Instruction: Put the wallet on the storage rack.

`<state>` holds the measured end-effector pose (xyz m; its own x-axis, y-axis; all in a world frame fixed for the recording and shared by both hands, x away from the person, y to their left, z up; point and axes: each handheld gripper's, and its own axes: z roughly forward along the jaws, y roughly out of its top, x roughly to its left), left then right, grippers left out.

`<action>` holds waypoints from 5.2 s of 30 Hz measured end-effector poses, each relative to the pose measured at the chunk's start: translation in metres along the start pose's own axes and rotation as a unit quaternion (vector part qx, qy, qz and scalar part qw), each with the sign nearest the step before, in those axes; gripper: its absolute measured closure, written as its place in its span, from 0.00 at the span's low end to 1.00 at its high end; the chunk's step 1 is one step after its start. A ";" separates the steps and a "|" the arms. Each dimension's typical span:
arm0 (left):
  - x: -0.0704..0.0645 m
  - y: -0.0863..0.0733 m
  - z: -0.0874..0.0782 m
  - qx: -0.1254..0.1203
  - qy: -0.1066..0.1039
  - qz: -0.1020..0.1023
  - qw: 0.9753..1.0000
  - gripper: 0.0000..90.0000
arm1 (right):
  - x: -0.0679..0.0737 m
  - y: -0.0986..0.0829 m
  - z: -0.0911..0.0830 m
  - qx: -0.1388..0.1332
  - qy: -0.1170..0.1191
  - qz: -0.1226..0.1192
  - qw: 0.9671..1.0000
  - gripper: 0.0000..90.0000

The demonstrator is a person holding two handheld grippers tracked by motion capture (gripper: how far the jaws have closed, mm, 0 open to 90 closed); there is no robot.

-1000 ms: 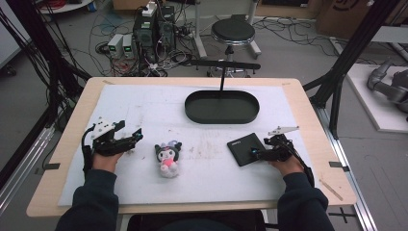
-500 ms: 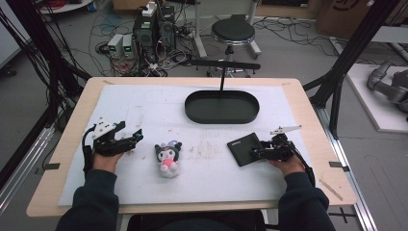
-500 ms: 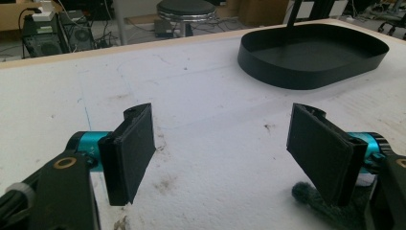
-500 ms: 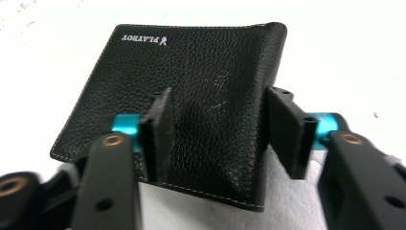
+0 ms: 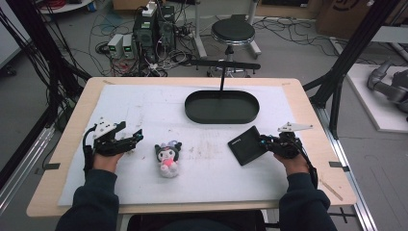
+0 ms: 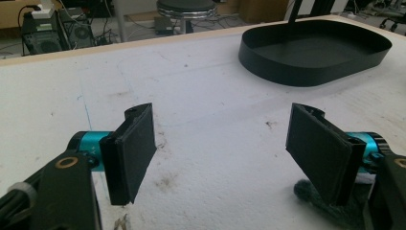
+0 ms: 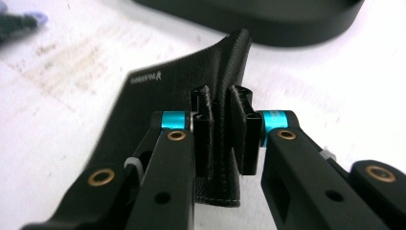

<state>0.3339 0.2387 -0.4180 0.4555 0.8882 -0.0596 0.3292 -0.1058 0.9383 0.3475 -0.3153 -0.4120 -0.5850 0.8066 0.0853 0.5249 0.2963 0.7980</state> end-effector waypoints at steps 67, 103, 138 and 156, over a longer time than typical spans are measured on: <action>0.000 -0.001 0.001 0.008 0.002 0.003 1.000 0.28 | 0.030 0.017 -0.012 -0.047 -0.065 -0.120 0.990 0.66; 0.001 -0.001 0.002 0.008 0.003 0.000 1.000 0.28 | 0.015 0.086 0.014 -0.105 -0.039 -0.051 0.992 0.85; 0.003 -0.001 0.000 0.005 0.002 -0.002 1.000 0.28 | 0.030 0.120 0.154 -0.086 -0.070 0.056 0.992 0.81; 0.004 -0.002 0.000 0.008 0.004 0.000 1.000 0.28 | -0.004 0.102 0.157 0.033 -0.143 0.065 0.987 0.42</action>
<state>0.3348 0.2423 -0.4201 0.4491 0.8916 -0.0576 0.3423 -0.1122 0.9329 0.5002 -0.2076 -0.4248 -0.3167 0.9485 0.0041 0.6283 0.2066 0.7500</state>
